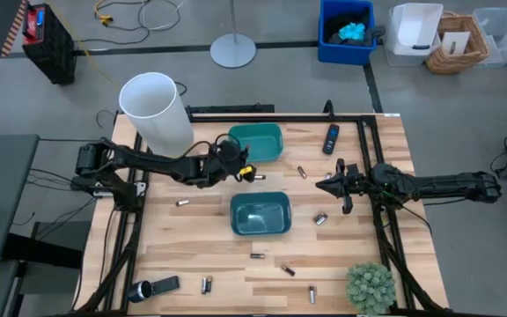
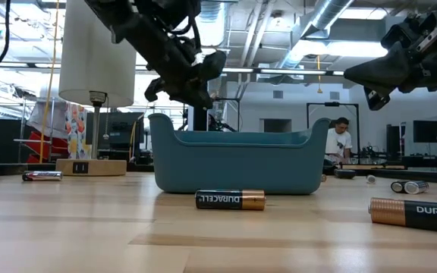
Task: Sort batteries
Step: Put the black battery into the green bin, then put the silver battery into the blue bin
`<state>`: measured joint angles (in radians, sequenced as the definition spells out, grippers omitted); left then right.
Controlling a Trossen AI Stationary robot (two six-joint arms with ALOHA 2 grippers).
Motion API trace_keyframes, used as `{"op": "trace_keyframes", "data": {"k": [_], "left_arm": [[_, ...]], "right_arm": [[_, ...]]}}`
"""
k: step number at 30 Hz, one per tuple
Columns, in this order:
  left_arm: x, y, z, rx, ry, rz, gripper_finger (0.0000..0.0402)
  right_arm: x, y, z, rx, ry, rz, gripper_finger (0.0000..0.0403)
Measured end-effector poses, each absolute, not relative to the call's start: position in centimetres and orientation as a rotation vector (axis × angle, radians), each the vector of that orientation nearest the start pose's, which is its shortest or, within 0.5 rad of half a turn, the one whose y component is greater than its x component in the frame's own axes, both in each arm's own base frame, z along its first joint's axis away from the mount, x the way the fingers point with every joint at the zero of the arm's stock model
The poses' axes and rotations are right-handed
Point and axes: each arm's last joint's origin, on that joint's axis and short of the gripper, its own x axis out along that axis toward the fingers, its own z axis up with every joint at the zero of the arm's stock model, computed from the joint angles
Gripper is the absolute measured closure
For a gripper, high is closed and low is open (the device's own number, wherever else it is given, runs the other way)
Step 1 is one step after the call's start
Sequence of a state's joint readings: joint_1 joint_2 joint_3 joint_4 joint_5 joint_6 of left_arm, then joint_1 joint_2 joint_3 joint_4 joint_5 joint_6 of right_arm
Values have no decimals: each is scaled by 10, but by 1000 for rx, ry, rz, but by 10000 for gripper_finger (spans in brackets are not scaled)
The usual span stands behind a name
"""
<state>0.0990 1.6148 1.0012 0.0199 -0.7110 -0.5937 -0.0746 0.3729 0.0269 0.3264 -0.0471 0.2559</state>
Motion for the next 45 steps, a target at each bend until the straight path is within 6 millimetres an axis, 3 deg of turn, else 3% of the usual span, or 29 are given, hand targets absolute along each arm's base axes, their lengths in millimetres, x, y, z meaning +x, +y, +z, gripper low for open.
{"op": "trace_keyframes", "data": {"k": [17,35,41,45], "left_arm": [[345,85,193,-404,371,1011,349],[347,87,192,-358,353,1034,278],[360,62,204,-199,306,902,274],[362,38,223,-97,260,804,274]], "right_arm": [[121,-8,171,260,18,-30,372],[121,-8,171,264,21,-30,372],[121,-8,171,266,20,-30,372],[121,-8,171,266,20,-30,372]]}}
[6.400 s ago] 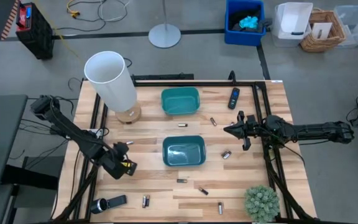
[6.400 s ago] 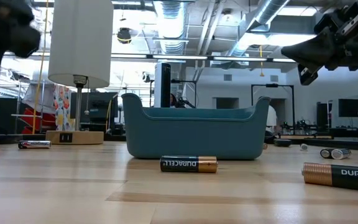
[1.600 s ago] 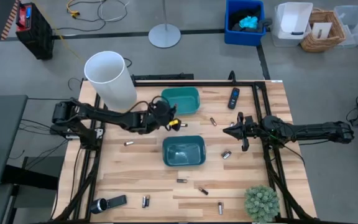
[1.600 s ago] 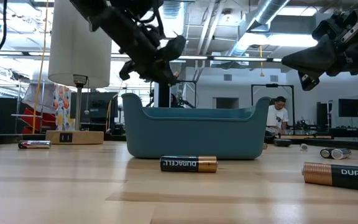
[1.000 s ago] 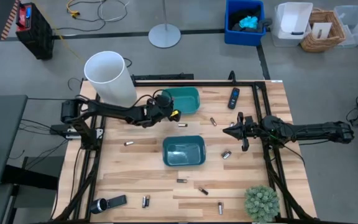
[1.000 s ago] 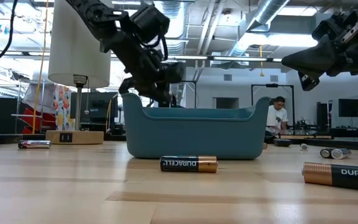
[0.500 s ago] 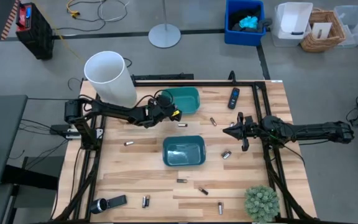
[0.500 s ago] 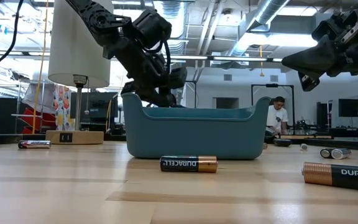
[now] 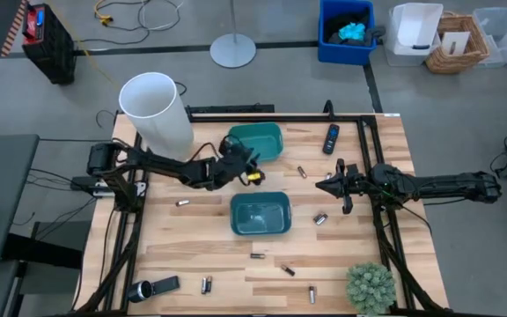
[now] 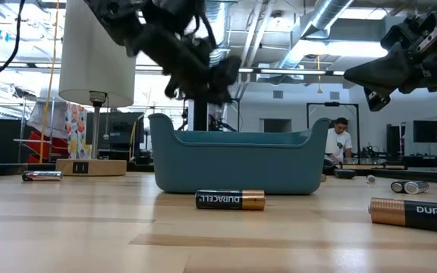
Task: Sort batteries
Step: Put the silver battery into the blue bin
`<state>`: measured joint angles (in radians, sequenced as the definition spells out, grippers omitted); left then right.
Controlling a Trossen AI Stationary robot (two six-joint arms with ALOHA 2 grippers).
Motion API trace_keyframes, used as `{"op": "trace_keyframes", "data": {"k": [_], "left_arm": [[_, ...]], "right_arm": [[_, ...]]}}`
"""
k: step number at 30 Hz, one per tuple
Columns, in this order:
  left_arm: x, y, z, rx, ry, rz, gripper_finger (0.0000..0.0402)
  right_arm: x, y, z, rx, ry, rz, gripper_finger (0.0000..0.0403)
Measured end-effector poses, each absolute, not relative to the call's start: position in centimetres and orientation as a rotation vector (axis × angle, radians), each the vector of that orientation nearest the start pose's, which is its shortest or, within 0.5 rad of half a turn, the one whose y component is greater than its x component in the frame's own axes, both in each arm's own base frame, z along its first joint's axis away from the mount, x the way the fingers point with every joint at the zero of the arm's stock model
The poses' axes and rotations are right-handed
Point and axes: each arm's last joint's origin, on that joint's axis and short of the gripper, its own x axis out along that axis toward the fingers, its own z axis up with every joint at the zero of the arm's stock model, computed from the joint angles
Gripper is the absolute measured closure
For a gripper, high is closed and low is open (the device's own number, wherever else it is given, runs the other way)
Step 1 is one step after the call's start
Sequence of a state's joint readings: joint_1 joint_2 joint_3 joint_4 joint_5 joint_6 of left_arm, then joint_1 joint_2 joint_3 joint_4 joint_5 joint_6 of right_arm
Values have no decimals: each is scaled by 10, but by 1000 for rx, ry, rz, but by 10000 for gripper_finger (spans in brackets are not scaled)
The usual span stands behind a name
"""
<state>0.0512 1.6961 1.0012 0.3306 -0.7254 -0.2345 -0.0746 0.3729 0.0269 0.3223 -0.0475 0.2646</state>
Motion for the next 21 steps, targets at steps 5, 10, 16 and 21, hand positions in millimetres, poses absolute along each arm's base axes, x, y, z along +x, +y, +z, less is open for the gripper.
{"op": "trace_keyframes", "data": {"k": [5,10,16,21], "left_arm": [[348,2,237,-1,260,687,274],[325,-33,239,47,247,581,274],[292,-53,232,54,240,508,274],[268,-56,230,53,229,483,274]], "right_arm": [[121,-6,171,290,20,-19,372],[124,-1,167,314,62,18,371],[127,-2,164,395,99,-41,340],[133,-3,177,402,205,-79,278]]}}
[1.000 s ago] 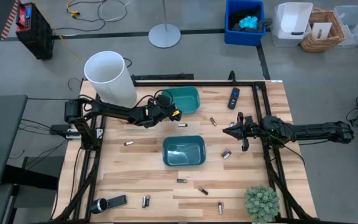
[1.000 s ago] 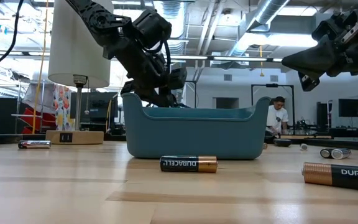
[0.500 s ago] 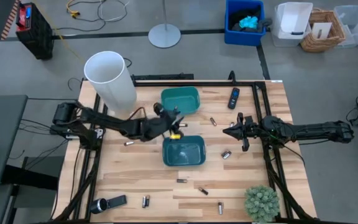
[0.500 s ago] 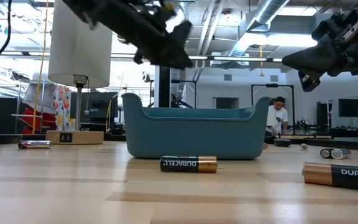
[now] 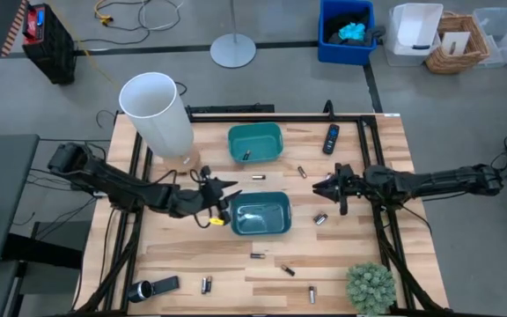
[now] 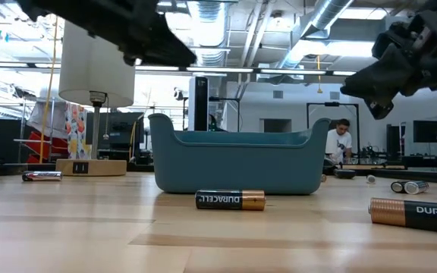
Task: Sort batteries
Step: Put the silver battery into the blue bin
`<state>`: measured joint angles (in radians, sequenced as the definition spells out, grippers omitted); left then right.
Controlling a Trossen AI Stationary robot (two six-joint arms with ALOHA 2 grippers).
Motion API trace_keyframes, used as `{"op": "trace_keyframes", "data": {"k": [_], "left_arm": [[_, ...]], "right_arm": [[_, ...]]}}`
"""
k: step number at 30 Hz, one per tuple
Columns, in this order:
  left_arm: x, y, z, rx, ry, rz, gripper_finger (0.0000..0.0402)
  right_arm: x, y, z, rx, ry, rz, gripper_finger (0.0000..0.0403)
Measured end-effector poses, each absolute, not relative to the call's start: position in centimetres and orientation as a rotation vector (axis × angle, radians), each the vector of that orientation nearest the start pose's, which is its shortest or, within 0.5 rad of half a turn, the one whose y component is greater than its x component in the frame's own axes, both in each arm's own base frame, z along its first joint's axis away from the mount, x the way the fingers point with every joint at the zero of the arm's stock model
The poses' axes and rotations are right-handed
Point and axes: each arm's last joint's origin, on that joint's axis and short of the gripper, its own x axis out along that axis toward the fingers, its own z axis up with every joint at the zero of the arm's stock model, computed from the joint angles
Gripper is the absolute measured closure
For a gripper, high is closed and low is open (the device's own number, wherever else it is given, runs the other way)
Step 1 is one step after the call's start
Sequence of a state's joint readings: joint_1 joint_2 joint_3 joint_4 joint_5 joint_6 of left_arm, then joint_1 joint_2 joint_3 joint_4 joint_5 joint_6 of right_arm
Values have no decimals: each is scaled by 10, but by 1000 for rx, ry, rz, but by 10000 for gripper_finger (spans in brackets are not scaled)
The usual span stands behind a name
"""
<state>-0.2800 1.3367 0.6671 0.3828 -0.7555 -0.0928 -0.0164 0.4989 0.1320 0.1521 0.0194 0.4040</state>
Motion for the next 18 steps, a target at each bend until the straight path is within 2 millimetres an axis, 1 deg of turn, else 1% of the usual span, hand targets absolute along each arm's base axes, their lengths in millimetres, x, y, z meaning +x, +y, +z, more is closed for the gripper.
{"op": "trace_keyframes", "data": {"k": [2,4,7,9,12,15,18], "left_arm": [[261,-57,229,47,226,475,274],[256,-58,227,50,229,466,274],[249,-59,221,32,235,456,274],[246,-61,217,11,238,451,274],[242,-64,211,-7,245,451,274],[239,-65,205,11,256,467,274],[234,-62,205,28,251,493,274]], "right_arm": [[135,-5,185,404,282,-140,246],[136,-8,191,414,366,-239,215],[135,-14,201,478,453,-433,187],[133,-18,201,525,502,-573,183],[136,-22,196,610,536,-684,188],[141,-23,186,691,579,-772,193],[146,-25,173,713,632,-885,195]]}}
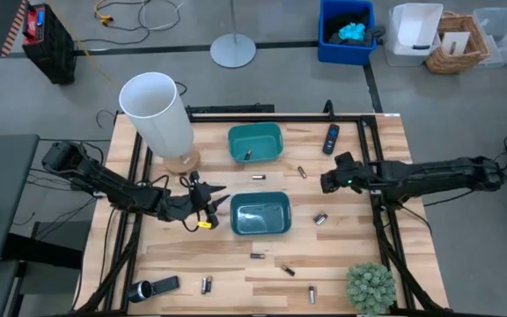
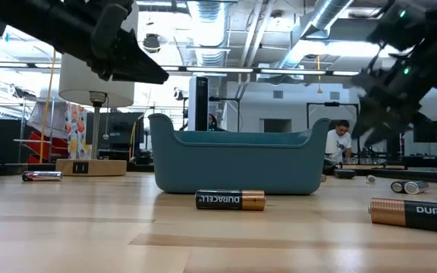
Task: Sort batteries
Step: Put the silver battery into the blue bin
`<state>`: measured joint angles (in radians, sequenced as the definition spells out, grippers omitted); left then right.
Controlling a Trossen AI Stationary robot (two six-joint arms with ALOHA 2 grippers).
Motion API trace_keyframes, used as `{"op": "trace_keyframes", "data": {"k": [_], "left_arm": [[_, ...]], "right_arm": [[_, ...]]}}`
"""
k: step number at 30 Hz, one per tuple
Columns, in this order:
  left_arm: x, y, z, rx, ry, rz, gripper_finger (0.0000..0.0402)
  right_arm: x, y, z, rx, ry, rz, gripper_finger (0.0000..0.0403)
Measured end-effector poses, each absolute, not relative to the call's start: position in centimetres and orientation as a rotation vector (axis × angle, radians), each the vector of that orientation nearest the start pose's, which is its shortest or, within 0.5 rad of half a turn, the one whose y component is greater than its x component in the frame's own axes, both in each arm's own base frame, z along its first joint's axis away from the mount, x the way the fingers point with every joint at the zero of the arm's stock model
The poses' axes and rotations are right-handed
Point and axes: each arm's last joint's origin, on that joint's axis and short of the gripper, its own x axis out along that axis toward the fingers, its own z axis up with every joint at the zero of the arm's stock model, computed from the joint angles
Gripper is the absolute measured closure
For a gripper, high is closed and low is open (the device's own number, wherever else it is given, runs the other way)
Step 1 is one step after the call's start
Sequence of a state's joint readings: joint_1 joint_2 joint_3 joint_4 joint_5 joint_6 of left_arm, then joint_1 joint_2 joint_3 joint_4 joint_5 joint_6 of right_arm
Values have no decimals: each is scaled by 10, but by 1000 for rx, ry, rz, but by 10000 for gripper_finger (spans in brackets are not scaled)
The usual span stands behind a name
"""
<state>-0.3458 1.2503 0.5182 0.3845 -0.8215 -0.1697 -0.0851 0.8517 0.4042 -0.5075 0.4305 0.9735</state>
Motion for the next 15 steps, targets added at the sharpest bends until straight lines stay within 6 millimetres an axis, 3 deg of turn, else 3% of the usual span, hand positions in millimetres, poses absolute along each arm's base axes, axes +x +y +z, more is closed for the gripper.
{"op": "trace_keyframes", "data": {"k": [6,15], "left_arm": [[231,-59,208,32,240,508,274],[231,-59,208,39,244,506,274]], "right_arm": [[154,-27,154,743,696,-1028,195],[165,-26,132,766,762,-1107,195]]}}
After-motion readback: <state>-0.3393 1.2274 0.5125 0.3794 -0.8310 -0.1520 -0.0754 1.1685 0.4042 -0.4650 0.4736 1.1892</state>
